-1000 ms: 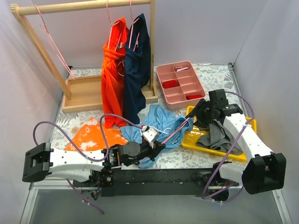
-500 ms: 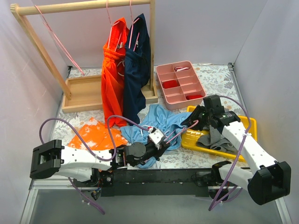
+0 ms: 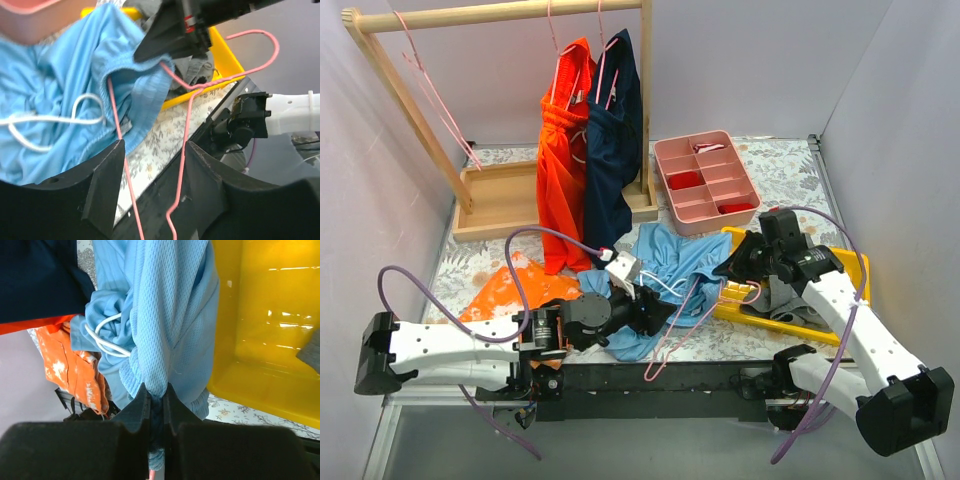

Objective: Place the shorts on the hanger

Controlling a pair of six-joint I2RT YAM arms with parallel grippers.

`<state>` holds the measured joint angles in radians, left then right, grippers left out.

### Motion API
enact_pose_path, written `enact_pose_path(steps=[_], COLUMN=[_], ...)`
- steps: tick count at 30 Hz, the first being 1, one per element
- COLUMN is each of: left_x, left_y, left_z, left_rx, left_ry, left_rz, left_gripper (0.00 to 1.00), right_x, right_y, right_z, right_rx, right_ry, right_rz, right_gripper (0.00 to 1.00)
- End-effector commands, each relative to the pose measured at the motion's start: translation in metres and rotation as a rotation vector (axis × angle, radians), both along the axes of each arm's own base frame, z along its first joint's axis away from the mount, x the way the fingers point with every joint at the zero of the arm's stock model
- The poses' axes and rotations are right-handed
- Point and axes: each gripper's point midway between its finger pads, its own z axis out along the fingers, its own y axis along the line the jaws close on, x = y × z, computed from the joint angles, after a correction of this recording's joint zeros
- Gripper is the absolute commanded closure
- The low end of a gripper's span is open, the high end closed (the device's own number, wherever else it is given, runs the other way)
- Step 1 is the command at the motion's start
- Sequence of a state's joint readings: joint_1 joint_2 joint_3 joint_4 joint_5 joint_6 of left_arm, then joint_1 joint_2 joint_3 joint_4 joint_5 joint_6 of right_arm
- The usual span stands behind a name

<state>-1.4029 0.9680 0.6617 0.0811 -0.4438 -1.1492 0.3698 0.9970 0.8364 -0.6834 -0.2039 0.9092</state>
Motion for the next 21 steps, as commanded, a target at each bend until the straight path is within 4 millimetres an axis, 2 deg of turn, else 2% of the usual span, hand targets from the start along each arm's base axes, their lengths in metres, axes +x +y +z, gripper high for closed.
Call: enact_pose_path(steps=[1, 2, 3, 6, 9, 13, 21], left_x=[-0.004, -0.007, -0.010, -0.020, -0.021, -0.008, 0.015], left_y=[0.034, 0.045, 0.045, 0.051, 0.054, 0.059, 0.044], left_z=[-0.051, -0.072, -0.087, -0.112, -0.119, -0.125, -0.132], left_rx=[0.187, 0.276, 0.330, 0.407, 0.419, 0.443, 0.433], left_ry=[0.229, 0.275, 0.313, 0.422, 0.492, 0.547, 0.572], left_rz=[0.124, 0.150, 0.164, 0.192, 0.209, 0.247, 0.215], left_gripper=[0.52, 0.57, 0.59, 0.62, 0.60, 0.60, 0.60], right_x=[0.011, 0.012, 0.012, 0.014, 0.014, 0.013, 0.015], right_y=[-0.009, -0.010, -0.011, -0.012, -0.012, -0.011, -0.003], right_z=[0.027, 0.029, 0.031, 0.040, 0.042, 0.040, 0.038], right_rx=[-0.027, -0.024, -0.025, -0.021, -0.031, -0.051, -0.048], right_ry=[-0.094, -0.093, -0.091, -0.083, -0.045, 0.000, 0.014], right_rz=[-0.058, -0.073, -0.085, -0.118, -0.141, -0.154, -0.147], right_gripper=[0.99, 0.99, 0.99, 0.99, 0.99, 0.99, 0.99])
